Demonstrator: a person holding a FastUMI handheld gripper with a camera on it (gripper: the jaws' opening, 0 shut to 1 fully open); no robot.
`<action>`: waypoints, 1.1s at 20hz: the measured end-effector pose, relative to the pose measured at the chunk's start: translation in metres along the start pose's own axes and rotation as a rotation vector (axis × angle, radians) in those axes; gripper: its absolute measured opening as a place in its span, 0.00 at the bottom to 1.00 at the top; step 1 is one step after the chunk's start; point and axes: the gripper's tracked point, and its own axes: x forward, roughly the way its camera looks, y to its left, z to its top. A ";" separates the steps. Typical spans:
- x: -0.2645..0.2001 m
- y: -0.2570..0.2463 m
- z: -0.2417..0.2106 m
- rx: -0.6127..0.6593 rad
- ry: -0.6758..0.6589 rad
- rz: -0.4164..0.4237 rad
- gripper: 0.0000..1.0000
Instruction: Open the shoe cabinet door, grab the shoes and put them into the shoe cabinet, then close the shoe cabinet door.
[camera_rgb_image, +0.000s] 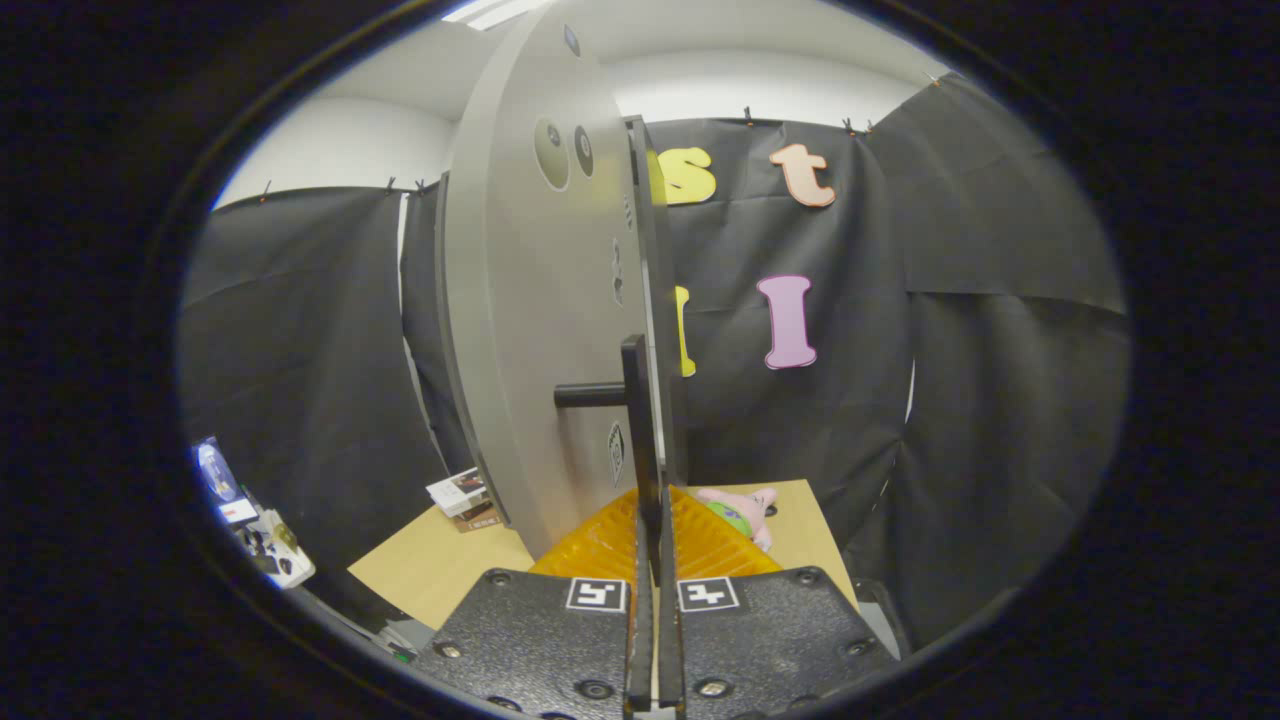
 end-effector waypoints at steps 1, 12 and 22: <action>0.001 0.002 -0.001 0.004 0.002 0.018 0.06; -0.010 -0.001 -0.002 0.037 -0.008 -0.021 0.09; -0.092 -0.006 -0.008 -0.045 -0.103 -0.239 0.77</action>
